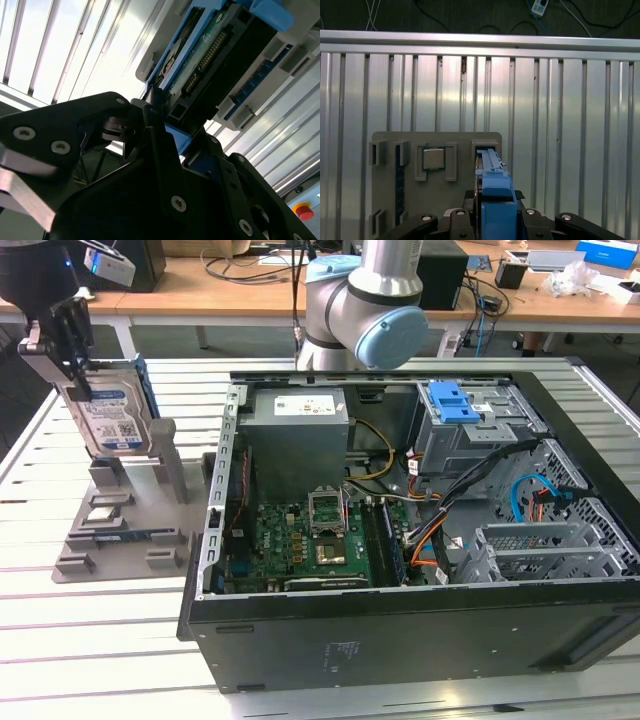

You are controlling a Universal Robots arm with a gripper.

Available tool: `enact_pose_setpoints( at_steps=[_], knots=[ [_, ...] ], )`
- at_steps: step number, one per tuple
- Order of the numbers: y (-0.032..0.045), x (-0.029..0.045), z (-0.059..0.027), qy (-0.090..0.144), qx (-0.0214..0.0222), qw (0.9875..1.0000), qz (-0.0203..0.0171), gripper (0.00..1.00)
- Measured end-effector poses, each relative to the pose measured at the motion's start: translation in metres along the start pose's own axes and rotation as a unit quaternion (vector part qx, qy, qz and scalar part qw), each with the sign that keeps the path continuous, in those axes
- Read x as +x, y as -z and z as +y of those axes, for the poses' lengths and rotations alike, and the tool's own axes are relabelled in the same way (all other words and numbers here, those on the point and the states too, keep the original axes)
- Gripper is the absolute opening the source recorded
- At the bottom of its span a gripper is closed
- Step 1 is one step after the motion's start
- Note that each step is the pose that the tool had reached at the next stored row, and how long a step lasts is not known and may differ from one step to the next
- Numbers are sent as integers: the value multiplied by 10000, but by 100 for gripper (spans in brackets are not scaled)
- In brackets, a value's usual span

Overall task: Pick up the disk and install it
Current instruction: 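Pick up the disk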

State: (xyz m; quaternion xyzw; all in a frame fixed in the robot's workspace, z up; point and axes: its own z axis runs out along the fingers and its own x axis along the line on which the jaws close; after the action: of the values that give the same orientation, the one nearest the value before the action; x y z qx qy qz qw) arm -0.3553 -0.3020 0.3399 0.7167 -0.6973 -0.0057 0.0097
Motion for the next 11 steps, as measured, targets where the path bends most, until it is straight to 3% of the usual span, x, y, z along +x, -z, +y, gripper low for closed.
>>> enact_pose_setpoints(
  at_steps=[11],
  knots=[
    [43, 0, 1, 0, -2, 10000, 1, 36]
  ],
)
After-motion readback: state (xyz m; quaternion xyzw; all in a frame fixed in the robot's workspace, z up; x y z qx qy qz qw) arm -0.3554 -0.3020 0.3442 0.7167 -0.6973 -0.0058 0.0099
